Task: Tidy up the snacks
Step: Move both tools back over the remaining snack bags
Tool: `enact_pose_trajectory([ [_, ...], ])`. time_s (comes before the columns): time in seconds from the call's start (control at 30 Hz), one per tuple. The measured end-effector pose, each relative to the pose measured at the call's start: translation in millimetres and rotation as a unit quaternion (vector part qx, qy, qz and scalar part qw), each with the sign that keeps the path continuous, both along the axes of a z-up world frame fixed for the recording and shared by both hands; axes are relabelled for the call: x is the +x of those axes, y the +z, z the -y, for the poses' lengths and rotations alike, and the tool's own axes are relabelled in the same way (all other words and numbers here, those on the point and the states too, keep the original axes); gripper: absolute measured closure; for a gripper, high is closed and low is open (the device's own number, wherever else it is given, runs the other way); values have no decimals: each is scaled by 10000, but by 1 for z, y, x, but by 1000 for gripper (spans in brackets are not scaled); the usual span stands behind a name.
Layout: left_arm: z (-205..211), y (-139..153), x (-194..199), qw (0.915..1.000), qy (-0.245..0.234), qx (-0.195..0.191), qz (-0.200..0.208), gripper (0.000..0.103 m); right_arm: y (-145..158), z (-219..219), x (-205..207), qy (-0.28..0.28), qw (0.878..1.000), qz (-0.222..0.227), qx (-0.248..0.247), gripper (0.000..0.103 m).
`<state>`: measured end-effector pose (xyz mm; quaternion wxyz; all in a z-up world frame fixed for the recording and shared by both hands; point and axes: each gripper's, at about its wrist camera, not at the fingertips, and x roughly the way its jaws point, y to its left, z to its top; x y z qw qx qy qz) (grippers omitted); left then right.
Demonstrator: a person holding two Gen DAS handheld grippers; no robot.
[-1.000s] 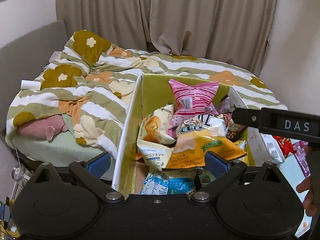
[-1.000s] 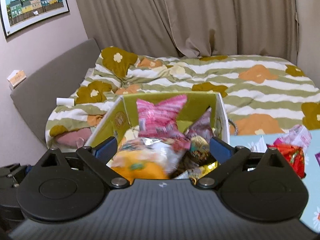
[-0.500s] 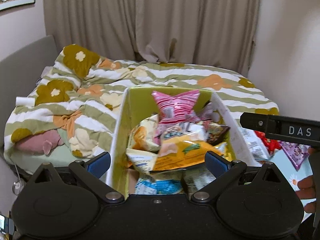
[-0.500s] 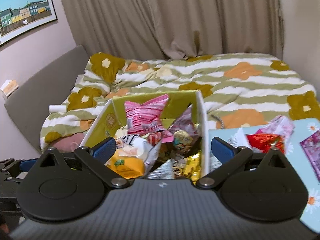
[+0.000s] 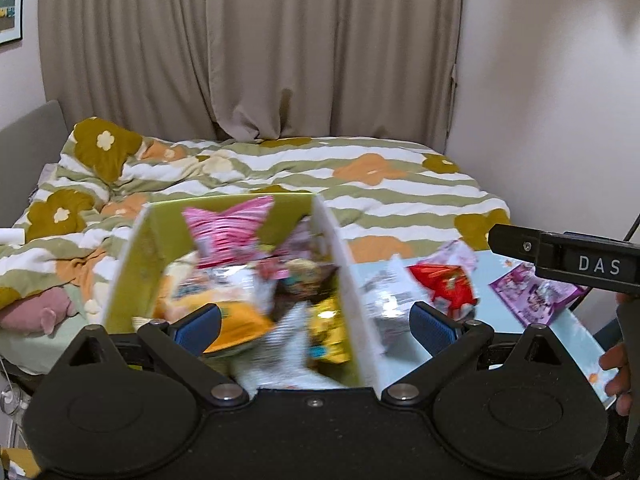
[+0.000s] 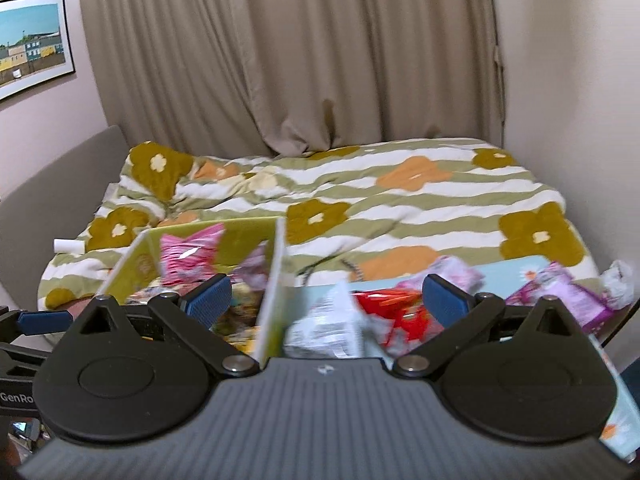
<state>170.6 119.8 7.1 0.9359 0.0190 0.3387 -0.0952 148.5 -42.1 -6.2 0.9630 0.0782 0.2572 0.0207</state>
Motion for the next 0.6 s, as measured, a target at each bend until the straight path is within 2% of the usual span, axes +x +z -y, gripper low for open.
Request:
enact_pose_trajectory([
  [0.17,59,-6,2,9999,79,64,6,1,-1,58,4,141,9998,-98,-110,0],
  [0.33,108,-20,10,9993,233,282,-42,1,-9,109,13,202,9992,-243,-243,0],
  [0.6,157,-56,32,9951,675,690,-228,1,-35,174,37,167,9976,-493,-453,0],
])
